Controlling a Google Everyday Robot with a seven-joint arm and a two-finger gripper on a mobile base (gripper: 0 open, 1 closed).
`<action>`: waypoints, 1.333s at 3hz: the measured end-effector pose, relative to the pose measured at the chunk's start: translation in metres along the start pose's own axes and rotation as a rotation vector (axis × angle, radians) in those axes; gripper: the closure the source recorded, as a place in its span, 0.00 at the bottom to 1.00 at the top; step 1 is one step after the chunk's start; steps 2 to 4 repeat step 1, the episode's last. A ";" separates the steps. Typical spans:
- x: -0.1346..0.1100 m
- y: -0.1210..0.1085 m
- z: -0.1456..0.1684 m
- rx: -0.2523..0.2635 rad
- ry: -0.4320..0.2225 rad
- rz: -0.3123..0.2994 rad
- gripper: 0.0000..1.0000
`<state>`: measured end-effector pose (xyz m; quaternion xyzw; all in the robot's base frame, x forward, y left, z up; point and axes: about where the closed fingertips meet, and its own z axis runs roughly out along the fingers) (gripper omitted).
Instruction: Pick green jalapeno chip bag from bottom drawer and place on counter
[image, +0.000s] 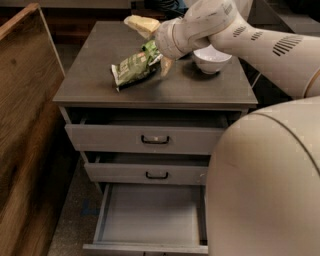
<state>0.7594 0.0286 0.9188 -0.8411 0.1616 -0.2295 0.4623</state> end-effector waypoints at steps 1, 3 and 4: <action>0.000 0.000 0.000 0.000 0.000 0.000 0.00; 0.000 0.000 0.000 0.000 0.000 0.000 0.00; 0.000 0.000 0.000 0.000 0.000 0.000 0.00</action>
Offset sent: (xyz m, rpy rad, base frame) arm 0.0000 0.0000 0.0000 0.0000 0.0000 0.0000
